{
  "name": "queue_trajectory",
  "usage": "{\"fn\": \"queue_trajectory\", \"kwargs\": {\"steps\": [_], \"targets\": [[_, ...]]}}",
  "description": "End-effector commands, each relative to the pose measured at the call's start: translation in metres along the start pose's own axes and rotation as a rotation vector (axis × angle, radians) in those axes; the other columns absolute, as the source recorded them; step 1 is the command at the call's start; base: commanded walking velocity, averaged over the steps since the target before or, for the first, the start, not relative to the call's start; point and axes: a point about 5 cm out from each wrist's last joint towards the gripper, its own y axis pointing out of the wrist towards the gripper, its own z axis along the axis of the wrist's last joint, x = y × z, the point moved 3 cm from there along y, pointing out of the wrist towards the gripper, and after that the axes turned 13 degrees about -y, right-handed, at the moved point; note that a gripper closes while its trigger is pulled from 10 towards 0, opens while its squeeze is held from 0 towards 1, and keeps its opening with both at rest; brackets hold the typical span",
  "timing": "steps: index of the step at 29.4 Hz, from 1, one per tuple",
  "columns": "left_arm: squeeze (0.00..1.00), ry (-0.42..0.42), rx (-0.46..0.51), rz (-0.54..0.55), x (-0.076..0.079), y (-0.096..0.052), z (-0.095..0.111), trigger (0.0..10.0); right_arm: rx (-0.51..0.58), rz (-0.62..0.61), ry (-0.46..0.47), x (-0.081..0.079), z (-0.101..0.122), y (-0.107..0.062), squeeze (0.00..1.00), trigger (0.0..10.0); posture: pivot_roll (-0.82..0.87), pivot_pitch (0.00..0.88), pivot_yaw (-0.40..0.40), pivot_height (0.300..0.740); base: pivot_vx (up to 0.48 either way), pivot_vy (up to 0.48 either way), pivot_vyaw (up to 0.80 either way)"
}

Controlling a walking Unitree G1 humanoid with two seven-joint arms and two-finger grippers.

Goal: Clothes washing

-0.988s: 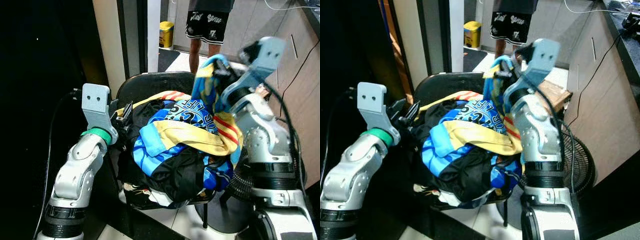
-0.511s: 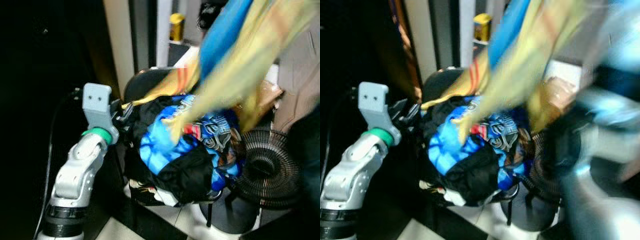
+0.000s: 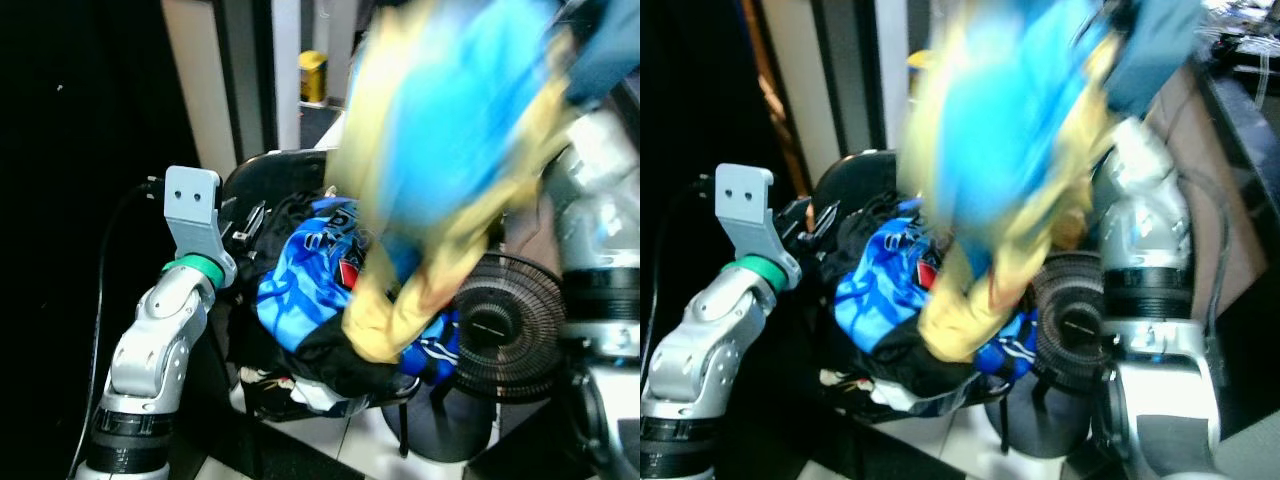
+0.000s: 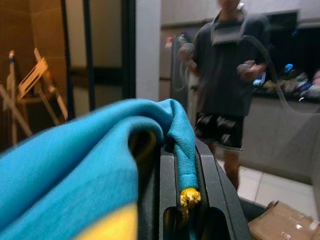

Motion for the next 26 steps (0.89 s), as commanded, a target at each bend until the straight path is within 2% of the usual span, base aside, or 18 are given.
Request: {"fn": "queue_trajectory", "kwargs": {"steps": [1, 3, 7, 10, 11, 13, 15, 19, 20, 21, 23, 26], "targets": [[0.00, 0.003, -0.019, 0.003, -0.001, -0.001, -0.004, 10.0, 0.057, -0.004, 0.000, 0.001, 0.011, -0.002, 0.00, 10.0, 0.13, 0.021, 0.052, 0.740, 0.000, 0.000, 0.00], [0.00, 0.005, -0.022, 0.004, -0.002, -0.001, -0.004, 10.0, 0.016, 0.021, 0.008, -0.009, -0.008, -0.010, 0.00, 10.0, 0.13, 0.021, 0.052, 0.740, 0.000, 0.000, 0.00], [0.00, 0.006, -0.025, 0.002, -0.002, -0.001, -0.005, 10.0, -0.047, 0.052, 0.003, -0.021, -0.025, -0.019, 0.00, 10.0, 0.13, 0.018, 0.056, 0.740, 0.000, 0.000, 0.00], [0.00, 0.005, -0.039, -0.001, -0.001, 0.000, -0.007, 10.0, -0.144, 0.159, -0.022, -0.042, -0.049, -0.031, 0.00, 10.0, 0.12, 0.011, 0.057, 0.740, 0.000, 0.000, 0.00], [0.00, 0.005, -0.039, -0.001, -0.001, 0.000, -0.007, 10.0, -0.144, 0.159, -0.022, -0.042, -0.049, -0.031, 0.00, 10.0, 0.12, 0.011, 0.057, 0.740, 0.000, 0.000, 0.00], [0.00, 0.030, -0.090, 0.018, -0.003, 0.000, -0.015, 10.0, -0.177, 0.190, -0.045, -0.054, -0.062, -0.039, 0.00, 10.0, 0.12, 0.011, 0.057, 0.740, 0.000, 0.000, 0.00], [0.00, 0.050, -0.109, 0.033, -0.005, 0.000, -0.019, 10.0, -0.177, 0.183, -0.038, -0.057, -0.064, -0.041, 0.00, 10.0, 0.12, 0.005, 0.055, 0.740, 0.000, 0.000, 0.00], [0.00, 0.068, -0.115, 0.058, -0.008, -0.001, -0.021, 10.0, -0.154, 0.154, -0.012, -0.057, -0.062, -0.042, 0.00, 10.0, 0.12, 0.005, 0.055, 0.740, 0.000, 0.000, 0.00], [0.00, 0.066, -0.103, 0.075, -0.010, 0.000, -0.019, 10.0, -0.103, 0.126, 0.051, -0.055, -0.050, -0.039, 0.00, 10.0, 0.13, 0.002, 0.054, 0.740, 0.000, 0.000, -0.56], [0.00, 0.066, -0.103, 0.075, -0.010, 0.000, -0.019, 10.0, -0.103, 0.126, 0.051, -0.055, -0.050, -0.039, 0.00, 10.0, 0.13, 0.002, 0.054, 0.740, 0.000, 0.000, -0.56], [0.00, 0.061, -0.083, 0.099, -0.014, 0.001, -0.016, 10.0, -0.011, 0.053, 0.137, -0.047, -0.029, -0.033, 0.00, 10.0, 0.12, 0.000, 0.054, 0.740, 0.000, 0.000, -0.80], [0.00, 0.021, -0.084, 0.064, -0.010, 0.002, -0.014, 10.0, 0.022, 0.005, 0.140, -0.038, -0.019, -0.031, 0.00, 10.0, 0.12, 0.000, 0.054, 0.740, 0.000, 0.000, -0.80]]}}
